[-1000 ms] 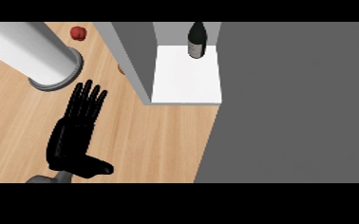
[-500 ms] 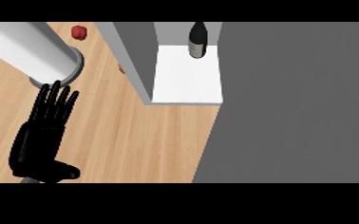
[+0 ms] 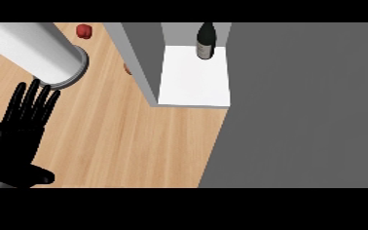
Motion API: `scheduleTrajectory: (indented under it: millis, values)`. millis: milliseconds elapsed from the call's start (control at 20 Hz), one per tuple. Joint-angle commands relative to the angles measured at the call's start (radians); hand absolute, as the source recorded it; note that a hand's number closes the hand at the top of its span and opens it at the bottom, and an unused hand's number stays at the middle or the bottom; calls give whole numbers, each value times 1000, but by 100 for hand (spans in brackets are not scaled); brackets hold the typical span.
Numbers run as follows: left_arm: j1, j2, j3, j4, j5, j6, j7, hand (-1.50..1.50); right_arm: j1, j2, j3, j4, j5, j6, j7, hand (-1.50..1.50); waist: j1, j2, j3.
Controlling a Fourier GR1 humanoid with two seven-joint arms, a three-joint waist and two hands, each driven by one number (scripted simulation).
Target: Pick up the wine, place it into the cabinet and close the cabinet
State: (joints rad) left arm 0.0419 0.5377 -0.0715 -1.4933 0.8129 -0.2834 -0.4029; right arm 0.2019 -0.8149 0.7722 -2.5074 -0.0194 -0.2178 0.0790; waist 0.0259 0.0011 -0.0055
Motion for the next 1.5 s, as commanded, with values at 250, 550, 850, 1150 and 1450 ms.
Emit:
scheduleTrajectory:
  millis: [250,550,850,1150,1450]
  values:
    - [-24,43,39,11,34,-42,33,-150,-156,228,78,-69,-80,-16,150,150,36,7,-3]
    - [-49,23,28,39,25,-55,28,-150,-299,331,49,17,-108,-3,251,150,49,11,-5]
    - [-65,54,59,54,64,-73,69,-150,-615,544,-39,214,-115,-46,431,150,47,5,-3]
    - [-46,89,112,107,84,-134,63,-150,-989,805,-138,552,-103,-101,583,150,22,2,1]
    - [-62,45,117,134,50,-137,52,-150,-1163,812,-193,841,-228,-185,446,150,1,3,4]
